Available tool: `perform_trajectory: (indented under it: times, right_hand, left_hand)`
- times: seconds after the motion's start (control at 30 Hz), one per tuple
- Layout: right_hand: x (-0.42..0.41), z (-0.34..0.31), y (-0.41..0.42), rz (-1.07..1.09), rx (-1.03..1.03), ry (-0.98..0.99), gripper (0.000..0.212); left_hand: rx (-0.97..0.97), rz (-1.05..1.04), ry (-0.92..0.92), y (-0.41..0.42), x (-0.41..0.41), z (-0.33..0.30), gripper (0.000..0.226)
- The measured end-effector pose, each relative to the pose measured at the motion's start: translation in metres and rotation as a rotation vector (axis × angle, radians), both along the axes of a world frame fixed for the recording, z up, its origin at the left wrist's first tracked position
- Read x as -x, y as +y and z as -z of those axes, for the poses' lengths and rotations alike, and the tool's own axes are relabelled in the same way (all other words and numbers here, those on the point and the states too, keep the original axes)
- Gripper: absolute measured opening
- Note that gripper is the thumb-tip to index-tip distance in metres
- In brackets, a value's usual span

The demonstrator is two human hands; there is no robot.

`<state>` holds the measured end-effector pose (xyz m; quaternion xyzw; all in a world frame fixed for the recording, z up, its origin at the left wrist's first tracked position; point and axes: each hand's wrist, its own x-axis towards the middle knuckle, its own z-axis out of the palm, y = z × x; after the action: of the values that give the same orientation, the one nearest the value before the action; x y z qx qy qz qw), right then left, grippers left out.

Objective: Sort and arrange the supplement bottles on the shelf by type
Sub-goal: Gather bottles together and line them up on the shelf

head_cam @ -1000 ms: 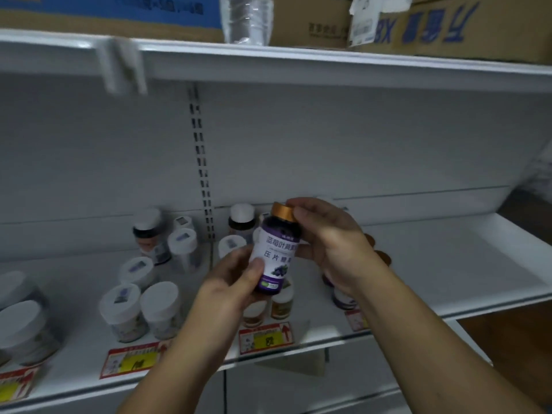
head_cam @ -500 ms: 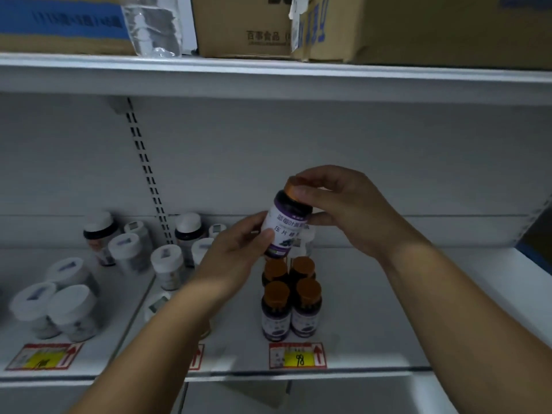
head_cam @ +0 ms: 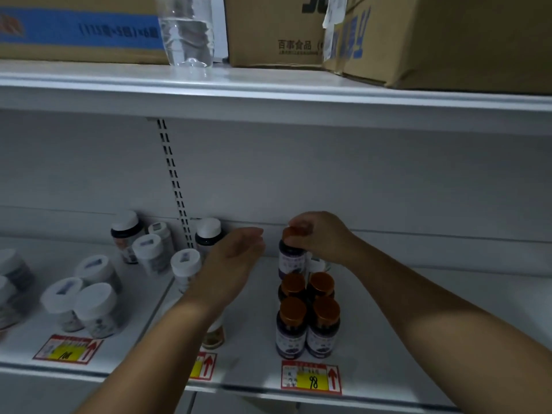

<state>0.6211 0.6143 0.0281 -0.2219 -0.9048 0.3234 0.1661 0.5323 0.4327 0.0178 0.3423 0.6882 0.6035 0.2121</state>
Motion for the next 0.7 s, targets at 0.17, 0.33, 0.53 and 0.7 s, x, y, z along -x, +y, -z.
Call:
perform_trajectory:
  times: [0.17,0.33,0.53,0.7]
  right_hand:
    - [0.001,0.014,0.001,-0.026,0.004,-0.187,0.026]
    - [0.003,0.018,-0.003,-0.038,0.039,-0.341,0.024]
    - [0.001,0.012,0.001,-0.057,0.011,-0.336,0.006]
    - [-0.018,0.004,0.029,0.032,-0.162,-0.241,0.042]
  left_hand:
    - [0.004,0.039,0.003,0.005,0.004,0.001,0.016]
    - [0.004,0.040,-0.016,0.011,0.003,-0.002,0.019]
    - [0.013,0.062,-0.034,0.016,0.002,-0.008,0.024]
    - [0.012,0.045,0.004,0.015,0.006,-0.007,0.017]
